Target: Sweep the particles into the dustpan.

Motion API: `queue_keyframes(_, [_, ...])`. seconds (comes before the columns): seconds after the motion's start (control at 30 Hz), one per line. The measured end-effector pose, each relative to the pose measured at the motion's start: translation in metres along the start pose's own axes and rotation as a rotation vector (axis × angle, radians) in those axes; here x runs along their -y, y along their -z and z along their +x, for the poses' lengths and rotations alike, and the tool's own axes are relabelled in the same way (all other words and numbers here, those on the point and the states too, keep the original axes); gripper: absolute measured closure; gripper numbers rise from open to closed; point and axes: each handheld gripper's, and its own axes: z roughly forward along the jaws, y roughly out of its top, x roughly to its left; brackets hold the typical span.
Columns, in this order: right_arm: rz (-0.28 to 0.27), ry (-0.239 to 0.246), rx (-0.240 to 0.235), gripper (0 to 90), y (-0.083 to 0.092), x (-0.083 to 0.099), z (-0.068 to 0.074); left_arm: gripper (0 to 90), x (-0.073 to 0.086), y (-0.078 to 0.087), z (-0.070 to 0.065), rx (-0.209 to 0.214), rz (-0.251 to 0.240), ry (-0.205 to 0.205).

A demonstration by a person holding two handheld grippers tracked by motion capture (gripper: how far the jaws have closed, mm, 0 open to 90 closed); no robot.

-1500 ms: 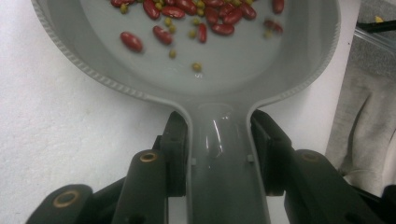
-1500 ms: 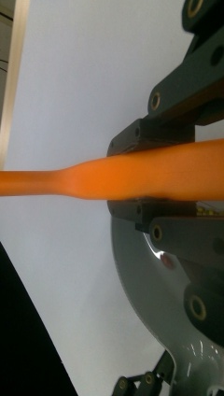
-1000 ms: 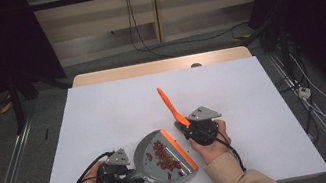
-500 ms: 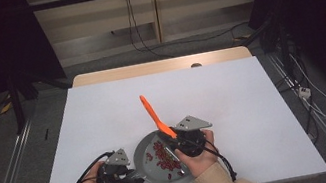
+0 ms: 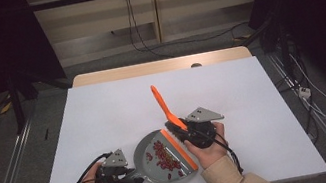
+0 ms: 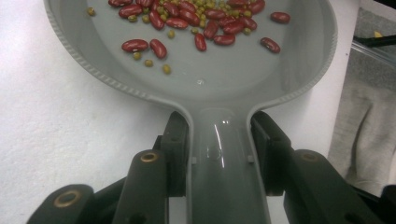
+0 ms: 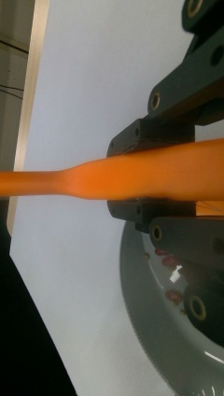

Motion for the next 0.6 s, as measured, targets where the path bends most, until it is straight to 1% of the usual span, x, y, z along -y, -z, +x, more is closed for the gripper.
queue_keyframes(0.03, [0.006,0.000,0.006,71.1,0.001,0.001,-0.002,62.8,0.000,0.001,0.000,-0.015,0.006,-0.002])
queue_keyframes(0.1, [0.013,0.004,0.009,71.1,0.001,0.002,-0.004,62.9,0.001,0.000,0.000,-0.008,-0.006,-0.008])
queue_keyframes(0.17, [0.014,0.000,0.015,71.1,0.001,0.003,-0.007,62.9,0.001,0.000,-0.001,-0.012,-0.015,-0.007])
queue_keyframes(0.23, [0.012,0.006,0.021,71.1,0.002,0.003,-0.009,62.9,0.001,0.001,-0.001,-0.019,-0.013,-0.018])
queue_keyframes(0.27, [0.013,0.004,0.023,71.1,0.003,0.002,-0.010,62.9,0.001,0.001,-0.001,-0.022,-0.023,-0.010])
queue_keyframes(0.3, [0.014,0.006,0.025,71.1,0.003,0.002,-0.011,62.9,0.001,0.002,0.000,-0.026,-0.026,-0.014])
queue_keyframes(0.33, [0.014,0.010,0.030,71.1,0.004,0.002,-0.012,63.0,0.001,0.003,-0.001,-0.043,-0.033,-0.010])
queue_keyframes(0.37, [0.010,0.011,0.033,71.1,0.005,0.001,-0.014,63.0,0.002,0.004,0.000,-0.025,-0.049,-0.002])
queue_keyframes(0.4, [0.012,0.011,0.035,71.1,0.006,0.001,-0.016,63.0,0.002,0.005,0.000,-0.042,-0.052,0.003])
queue_keyframes(0.43, [0.012,0.007,0.040,71.1,0.007,0.001,-0.017,63.0,0.002,0.006,0.000,-0.042,-0.058,0.001])
queue_keyframes(0.47, [0.009,0.008,0.042,71.2,0.007,0.000,-0.019,63.0,0.002,0.006,0.002,-0.032,-0.070,0.003])
queue_keyframes(0.5, [0.009,0.009,0.046,71.1,0.008,0.000,-0.021,63.0,0.002,0.008,0.002,-0.037,-0.070,0.001])
queue_keyframes(0.53, [0.010,0.005,0.051,71.1,0.009,-0.001,-0.023,63.0,0.002,0.009,0.002,-0.054,-0.077,0.010])
queue_keyframes(0.57, [0.008,0.005,0.053,71.1,0.010,-0.001,-0.024,62.9,0.002,0.010,0.003,-0.042,-0.082,0.009])
queue_keyframes(0.6, [0.006,0.005,0.056,71.1,0.011,-0.002,-0.026,63.0,0.002,0.010,0.004,-0.048,-0.086,0.012])
